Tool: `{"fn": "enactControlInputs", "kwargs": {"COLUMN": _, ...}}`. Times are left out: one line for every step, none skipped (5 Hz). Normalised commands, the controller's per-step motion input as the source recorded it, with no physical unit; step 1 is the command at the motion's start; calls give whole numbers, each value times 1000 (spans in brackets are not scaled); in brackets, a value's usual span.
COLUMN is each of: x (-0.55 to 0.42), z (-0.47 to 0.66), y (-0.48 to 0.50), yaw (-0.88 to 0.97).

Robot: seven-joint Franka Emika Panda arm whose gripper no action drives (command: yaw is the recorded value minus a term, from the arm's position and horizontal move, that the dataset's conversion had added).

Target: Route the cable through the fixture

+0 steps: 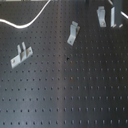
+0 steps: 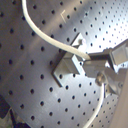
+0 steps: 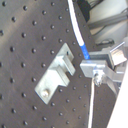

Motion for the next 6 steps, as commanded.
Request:
{"fn": "enactControlInputs", "kwargs": {"x": -96, "z": 84, "y": 5, "yaw": 0}}
{"fn": "enactControlInputs", "kwargs": {"x": -205, "z": 248, "y": 20, "yaw": 0}}
{"fn": "enactControlInputs", "kwargs": {"x": -182, "z": 398, "y": 190, "yaw": 9}}
{"fn": "enactControlInputs", "kwargs": {"x": -78, "z": 308, "y": 355, "yaw": 0}}
{"fn": "enactControlInputs", "kwargs": {"x": 10, "z": 238, "y": 372, "yaw": -3}}
{"fn": "enactControlInputs", "kwargs": {"x": -123, "z": 251, "y": 18, "yaw": 0}}
